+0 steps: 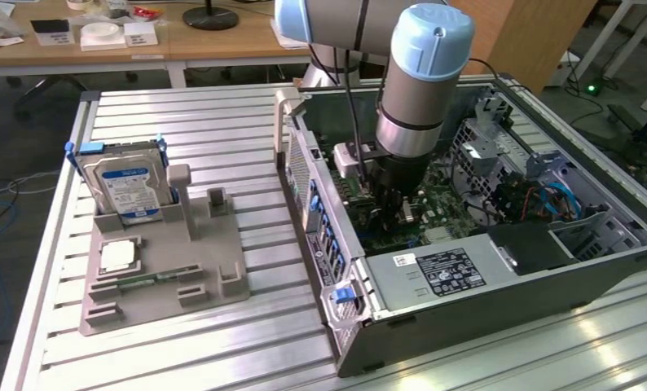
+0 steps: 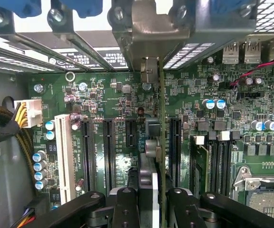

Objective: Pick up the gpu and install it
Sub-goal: 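Insert the gpu into the slot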

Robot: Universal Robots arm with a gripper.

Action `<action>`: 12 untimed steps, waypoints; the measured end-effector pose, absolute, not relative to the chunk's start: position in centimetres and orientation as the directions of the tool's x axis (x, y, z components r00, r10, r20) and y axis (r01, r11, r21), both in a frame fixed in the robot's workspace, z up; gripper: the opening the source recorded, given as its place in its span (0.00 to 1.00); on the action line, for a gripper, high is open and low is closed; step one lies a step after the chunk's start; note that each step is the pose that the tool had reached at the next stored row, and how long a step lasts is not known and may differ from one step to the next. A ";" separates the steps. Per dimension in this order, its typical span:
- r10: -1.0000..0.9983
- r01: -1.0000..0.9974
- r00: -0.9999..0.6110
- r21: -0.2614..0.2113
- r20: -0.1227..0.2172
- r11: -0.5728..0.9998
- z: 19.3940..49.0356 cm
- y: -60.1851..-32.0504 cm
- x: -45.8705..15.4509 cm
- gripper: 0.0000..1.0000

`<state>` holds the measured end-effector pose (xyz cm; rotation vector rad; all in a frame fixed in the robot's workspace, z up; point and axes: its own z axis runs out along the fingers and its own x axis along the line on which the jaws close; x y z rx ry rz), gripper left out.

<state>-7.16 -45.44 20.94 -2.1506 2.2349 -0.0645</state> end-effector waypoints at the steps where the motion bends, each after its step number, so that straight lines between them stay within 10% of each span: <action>1: -0.999 -0.998 -0.038 -0.057 0.000 0.038 20.9 -45.4 -7.2 0.28; 12: -0.999 -0.998 -0.039 -0.057 0.000 0.039 20.9 -45.4 -7.2 0.34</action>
